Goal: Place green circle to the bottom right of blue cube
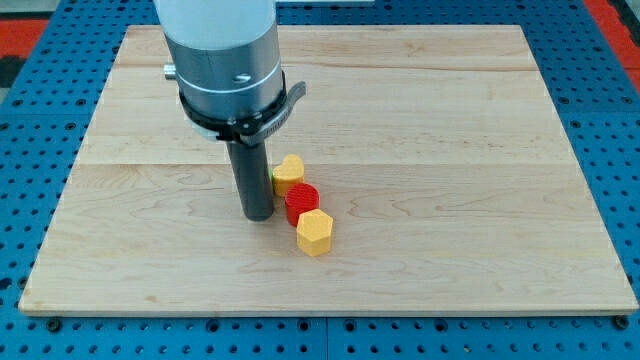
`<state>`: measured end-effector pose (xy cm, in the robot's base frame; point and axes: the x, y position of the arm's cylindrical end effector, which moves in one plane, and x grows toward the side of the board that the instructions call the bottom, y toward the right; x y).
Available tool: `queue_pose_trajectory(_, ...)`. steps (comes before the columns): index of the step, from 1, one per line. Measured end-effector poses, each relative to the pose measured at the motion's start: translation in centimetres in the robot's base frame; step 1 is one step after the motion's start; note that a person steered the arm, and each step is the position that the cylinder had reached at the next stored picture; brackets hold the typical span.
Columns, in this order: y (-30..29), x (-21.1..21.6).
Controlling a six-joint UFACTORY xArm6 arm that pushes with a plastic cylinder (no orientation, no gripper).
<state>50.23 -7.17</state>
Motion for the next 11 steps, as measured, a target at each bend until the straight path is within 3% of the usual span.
queue_pose_trajectory(2, -3.9, -9.0)
queue_pose_trajectory(5, -3.3, -11.1)
queue_pose_trajectory(7, -1.5, -3.1)
queue_pose_trajectory(9, -2.0, 1.4)
queue_pose_trajectory(10, -8.1, -1.2)
queue_pose_trajectory(11, -15.3, -11.8)
